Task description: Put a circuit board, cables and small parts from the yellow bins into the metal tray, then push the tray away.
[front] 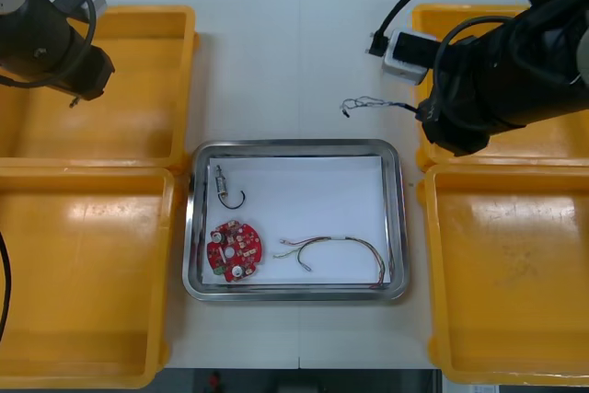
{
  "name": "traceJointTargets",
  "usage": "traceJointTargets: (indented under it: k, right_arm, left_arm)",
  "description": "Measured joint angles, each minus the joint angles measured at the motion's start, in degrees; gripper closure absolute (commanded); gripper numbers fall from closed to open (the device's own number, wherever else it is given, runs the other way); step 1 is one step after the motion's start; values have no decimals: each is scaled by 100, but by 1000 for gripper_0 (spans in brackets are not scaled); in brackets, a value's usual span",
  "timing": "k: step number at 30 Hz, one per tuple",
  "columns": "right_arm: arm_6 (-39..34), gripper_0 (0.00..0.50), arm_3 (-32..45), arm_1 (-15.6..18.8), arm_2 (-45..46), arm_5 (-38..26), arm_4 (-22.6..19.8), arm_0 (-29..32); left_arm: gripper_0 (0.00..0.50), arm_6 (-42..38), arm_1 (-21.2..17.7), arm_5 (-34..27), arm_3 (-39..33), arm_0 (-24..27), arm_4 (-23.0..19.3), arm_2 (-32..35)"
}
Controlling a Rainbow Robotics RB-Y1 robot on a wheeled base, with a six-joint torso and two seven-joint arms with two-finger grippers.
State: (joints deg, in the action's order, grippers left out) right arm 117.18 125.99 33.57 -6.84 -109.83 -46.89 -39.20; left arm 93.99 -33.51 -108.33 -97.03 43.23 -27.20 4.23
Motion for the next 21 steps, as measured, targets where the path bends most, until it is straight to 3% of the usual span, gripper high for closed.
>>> traceJointTargets:
  k: [8, 15, 21]
  right_arm:
    - [-27, 500, -41, -12, -1158, 82, 643, 0]
    - [-134, 500, -839, -214, -1820, 1047, 863, 0]
    - [-141, 500, -1301, -304, -2267, 1701, 1083, -1]
  left_arm:
    - [500, -616, 84, -120, -554, -196, -8, 0]
    - [500, -1719, 269, -124, -964, -377, -33, 1]
    - [500, -1838, 383, -126, -1136, -485, -61, 1]
